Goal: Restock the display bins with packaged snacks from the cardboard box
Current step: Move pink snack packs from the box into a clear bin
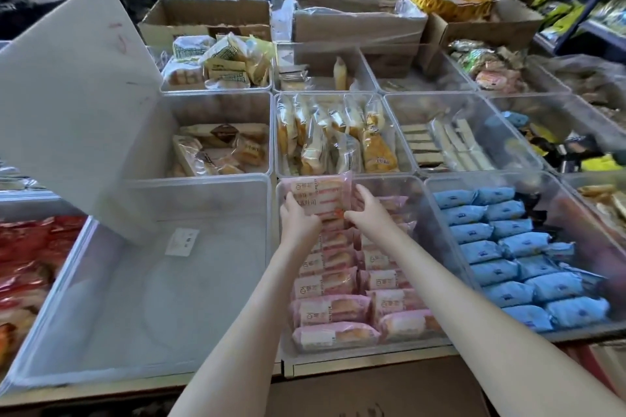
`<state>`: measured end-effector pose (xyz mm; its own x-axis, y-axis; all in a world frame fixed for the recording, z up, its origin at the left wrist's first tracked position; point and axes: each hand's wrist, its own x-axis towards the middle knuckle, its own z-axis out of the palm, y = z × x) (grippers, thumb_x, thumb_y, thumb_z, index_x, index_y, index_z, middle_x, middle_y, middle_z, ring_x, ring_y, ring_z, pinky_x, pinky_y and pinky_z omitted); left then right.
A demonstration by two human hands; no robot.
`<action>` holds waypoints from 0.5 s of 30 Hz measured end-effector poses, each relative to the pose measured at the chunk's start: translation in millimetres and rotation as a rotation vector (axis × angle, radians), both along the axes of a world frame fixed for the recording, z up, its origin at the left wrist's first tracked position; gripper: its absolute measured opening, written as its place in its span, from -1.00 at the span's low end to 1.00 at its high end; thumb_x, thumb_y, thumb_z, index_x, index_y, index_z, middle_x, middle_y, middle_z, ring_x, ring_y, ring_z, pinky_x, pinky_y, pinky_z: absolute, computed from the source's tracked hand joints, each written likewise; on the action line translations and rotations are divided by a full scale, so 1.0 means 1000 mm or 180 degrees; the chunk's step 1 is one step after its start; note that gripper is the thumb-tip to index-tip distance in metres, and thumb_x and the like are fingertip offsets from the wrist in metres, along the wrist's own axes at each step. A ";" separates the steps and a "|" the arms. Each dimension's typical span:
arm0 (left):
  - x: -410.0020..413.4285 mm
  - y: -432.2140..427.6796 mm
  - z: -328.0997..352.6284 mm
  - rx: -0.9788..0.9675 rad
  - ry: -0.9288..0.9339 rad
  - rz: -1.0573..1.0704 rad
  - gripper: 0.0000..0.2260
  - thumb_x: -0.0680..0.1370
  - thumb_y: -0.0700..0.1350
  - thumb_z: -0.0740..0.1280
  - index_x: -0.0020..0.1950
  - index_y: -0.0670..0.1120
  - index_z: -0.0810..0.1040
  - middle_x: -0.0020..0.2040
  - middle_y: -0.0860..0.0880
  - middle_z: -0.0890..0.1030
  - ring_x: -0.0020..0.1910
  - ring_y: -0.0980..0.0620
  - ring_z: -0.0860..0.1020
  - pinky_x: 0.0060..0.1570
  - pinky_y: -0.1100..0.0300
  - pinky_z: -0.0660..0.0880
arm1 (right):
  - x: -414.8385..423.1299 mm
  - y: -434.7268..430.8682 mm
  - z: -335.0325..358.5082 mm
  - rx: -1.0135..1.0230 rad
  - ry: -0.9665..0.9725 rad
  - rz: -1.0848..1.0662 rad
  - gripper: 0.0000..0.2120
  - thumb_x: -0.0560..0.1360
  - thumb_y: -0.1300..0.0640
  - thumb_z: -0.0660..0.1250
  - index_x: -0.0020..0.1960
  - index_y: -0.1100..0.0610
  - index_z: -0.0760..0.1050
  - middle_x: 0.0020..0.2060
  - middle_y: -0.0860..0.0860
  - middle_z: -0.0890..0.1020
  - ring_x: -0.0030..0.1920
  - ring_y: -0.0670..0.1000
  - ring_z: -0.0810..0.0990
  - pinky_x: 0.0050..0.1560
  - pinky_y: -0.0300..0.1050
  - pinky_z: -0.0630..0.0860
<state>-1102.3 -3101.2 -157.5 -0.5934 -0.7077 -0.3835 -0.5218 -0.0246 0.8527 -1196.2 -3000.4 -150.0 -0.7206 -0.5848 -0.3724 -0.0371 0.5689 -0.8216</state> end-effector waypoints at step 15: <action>-0.005 0.155 0.089 -0.1612 0.0225 -0.1505 -0.59 0.59 -0.16 0.18 0.42 -0.23 0.27 0.41 -0.21 0.31 0.33 -0.21 0.37 0.25 0.00 0.35 | 0.006 0.163 0.123 0.0756 0.2141 0.0420 -0.55 0.56 0.21 0.23 0.43 0.13 0.28 0.38 0.05 0.34 0.36 0.08 0.36 0.26 -0.11 0.31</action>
<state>-1107.1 -2946.4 -68.8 -0.8934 -0.4487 -0.0235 -0.3213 0.6013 0.7316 -1190.4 -2837.0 -27.4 -0.7674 -0.6412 -0.0011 -0.5717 0.6850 -0.4516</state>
